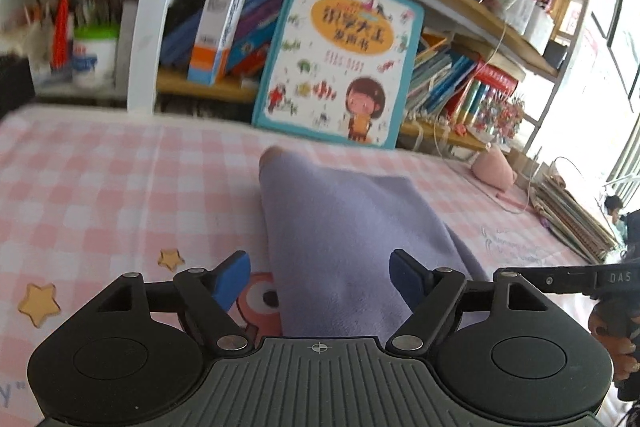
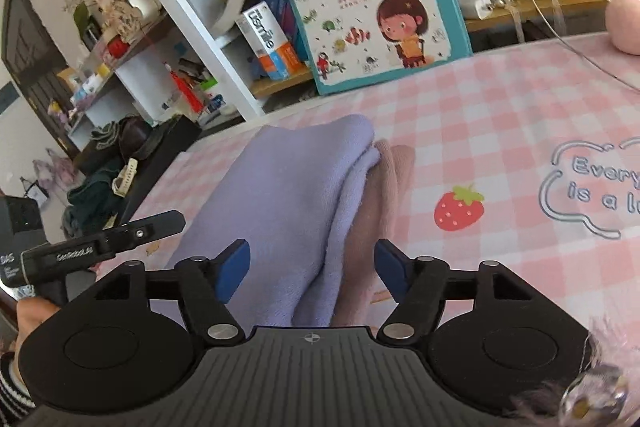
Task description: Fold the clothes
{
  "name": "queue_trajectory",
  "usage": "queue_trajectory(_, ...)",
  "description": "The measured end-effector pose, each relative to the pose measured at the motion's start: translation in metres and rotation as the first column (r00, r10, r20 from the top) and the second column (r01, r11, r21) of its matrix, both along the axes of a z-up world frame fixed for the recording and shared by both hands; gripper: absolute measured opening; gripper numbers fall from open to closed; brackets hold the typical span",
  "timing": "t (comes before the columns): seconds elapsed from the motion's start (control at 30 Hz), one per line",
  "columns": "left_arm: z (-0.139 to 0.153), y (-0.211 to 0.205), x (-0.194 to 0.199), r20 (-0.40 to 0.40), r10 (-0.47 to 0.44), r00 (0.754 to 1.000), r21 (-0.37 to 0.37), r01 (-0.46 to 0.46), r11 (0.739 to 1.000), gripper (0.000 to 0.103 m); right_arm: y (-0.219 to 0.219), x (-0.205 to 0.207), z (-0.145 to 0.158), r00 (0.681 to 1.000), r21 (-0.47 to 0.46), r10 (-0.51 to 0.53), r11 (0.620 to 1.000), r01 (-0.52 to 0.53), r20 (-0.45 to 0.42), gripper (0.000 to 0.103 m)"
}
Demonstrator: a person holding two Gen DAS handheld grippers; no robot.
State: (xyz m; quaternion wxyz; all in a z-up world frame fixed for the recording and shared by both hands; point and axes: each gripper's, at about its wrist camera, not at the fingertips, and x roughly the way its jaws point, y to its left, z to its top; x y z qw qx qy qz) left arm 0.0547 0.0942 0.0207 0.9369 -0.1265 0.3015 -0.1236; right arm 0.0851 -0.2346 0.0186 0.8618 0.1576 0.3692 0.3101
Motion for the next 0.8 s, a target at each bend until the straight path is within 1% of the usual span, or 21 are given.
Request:
queue_trajectory(0.07, -0.005, 0.003, 0.006, -0.035, -0.018, 0.999, -0.029, 0.017, 0.999, 0.079, -0.004, 0.004, -0.005, 0.999, 0.004, -0.015, 1.000, 0.015, -0.043, 0.070)
queue_trajectory(0.17, -0.012, 0.008, 0.016, -0.079, -0.040, 0.996, -0.072, 0.034, 0.997, 0.079, -0.011, 0.012, -0.015, 0.992, 0.023, -0.048, 0.998, 0.051, -0.119, 0.070)
queue_trajectory(0.27, -0.020, 0.014, 0.027, -0.117, -0.056, 0.991, -0.125, 0.042, 0.991, 0.079, -0.015, 0.020, -0.025, 0.980, 0.067, -0.055, 0.995, 0.069, -0.191, 0.071)
queue_trajectory(0.33, -0.023, 0.016, 0.032, -0.135, -0.073, 0.988, -0.176, 0.049, 0.983, 0.079, -0.013, 0.023, -0.027, 0.978, 0.089, -0.046, 0.994, 0.065, -0.204, 0.070)
queue_trajectory(0.43, -0.029, 0.014, 0.037, -0.142, -0.086, 0.986, -0.208, 0.055, 0.977, 0.078, -0.007, 0.026, -0.028, 0.977, 0.105, -0.024, 0.993, 0.047, -0.211, 0.066)
queue_trajectory(0.47, -0.030, 0.013, 0.037, -0.142, -0.085, 0.986, -0.212, 0.054, 0.976, 0.077, -0.004, 0.027, -0.028, 0.978, 0.105, -0.014, 0.994, 0.036, -0.210, 0.060)
queue_trajectory(0.5, -0.031, 0.012, 0.037, -0.141, -0.084, 0.986, -0.213, 0.053, 0.976, 0.076, 0.000, 0.027, -0.028, 0.979, 0.098, -0.008, 0.995, 0.028, -0.202, 0.052)
queue_trajectory(0.57, -0.029, 0.008, 0.034, -0.124, -0.082, 0.989, -0.184, 0.058, 0.981, 0.071, 0.007, 0.026, -0.028, 0.983, 0.079, 0.001, 0.997, 0.014, -0.185, 0.050)
queue_trajectory(0.6, -0.027, 0.006, 0.029, -0.117, -0.086, 0.989, -0.171, 0.066, 0.983, 0.067, 0.010, 0.024, -0.027, 0.987, 0.061, 0.007, 0.998, 0.003, -0.163, 0.047)
queue_trajectory(0.7, -0.019, -0.001, 0.016, -0.098, -0.102, 0.990, -0.131, 0.088, 0.987, 0.060, 0.012, 0.018, -0.024, 0.993, 0.032, 0.023, 0.999, -0.019, -0.113, 0.042)
queue_trajectory(0.8, -0.011, -0.008, 0.003, -0.081, -0.119, 0.990, -0.092, 0.111, 0.990, 0.058, 0.008, 0.011, -0.021, 0.996, 0.013, 0.030, 1.000, -0.029, -0.086, 0.034)
